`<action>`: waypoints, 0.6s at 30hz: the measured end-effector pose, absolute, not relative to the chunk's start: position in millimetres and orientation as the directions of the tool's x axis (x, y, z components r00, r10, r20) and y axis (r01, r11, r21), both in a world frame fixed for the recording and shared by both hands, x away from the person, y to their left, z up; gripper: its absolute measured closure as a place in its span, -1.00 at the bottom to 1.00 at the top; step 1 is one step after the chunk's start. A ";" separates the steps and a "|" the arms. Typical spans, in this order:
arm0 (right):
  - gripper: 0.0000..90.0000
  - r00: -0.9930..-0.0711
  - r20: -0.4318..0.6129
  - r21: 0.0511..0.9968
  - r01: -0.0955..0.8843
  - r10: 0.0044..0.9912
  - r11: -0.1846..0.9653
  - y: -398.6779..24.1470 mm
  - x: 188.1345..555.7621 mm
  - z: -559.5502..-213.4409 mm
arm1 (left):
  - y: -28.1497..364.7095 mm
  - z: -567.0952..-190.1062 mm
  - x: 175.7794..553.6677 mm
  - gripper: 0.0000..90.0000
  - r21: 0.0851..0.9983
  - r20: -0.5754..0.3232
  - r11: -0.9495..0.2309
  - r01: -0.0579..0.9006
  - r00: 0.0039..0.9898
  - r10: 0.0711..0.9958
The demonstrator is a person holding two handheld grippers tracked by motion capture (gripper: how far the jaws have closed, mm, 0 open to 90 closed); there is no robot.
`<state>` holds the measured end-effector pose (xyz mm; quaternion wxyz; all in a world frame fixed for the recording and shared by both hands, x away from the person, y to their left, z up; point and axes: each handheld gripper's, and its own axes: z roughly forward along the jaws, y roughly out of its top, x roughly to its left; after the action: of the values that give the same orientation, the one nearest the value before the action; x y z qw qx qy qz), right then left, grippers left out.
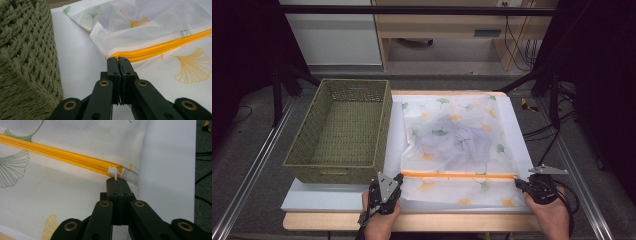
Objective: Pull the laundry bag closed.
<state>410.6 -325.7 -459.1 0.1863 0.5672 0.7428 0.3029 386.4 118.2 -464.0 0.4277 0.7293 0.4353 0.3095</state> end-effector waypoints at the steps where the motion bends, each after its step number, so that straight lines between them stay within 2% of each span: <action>1: 1.00 -0.287 0.067 0.662 0.729 0.956 0.172 -325.8 410.6 -459.1 | 118.1 -464.0 386.4 0.95 0.893 0.080 -0.256 0.370 0.429 0.900; 18: 1.00 -0.286 0.061 0.661 0.729 0.956 0.176 -325.6 410.5 -459.2 | 117.8 -466.2 387.0 0.95 0.889 0.083 -0.262 0.375 0.431 0.899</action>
<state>410.5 -325.6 -459.2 0.1886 0.5670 0.7432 0.3009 387.0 117.8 -466.2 0.4240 0.7319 0.4352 0.3085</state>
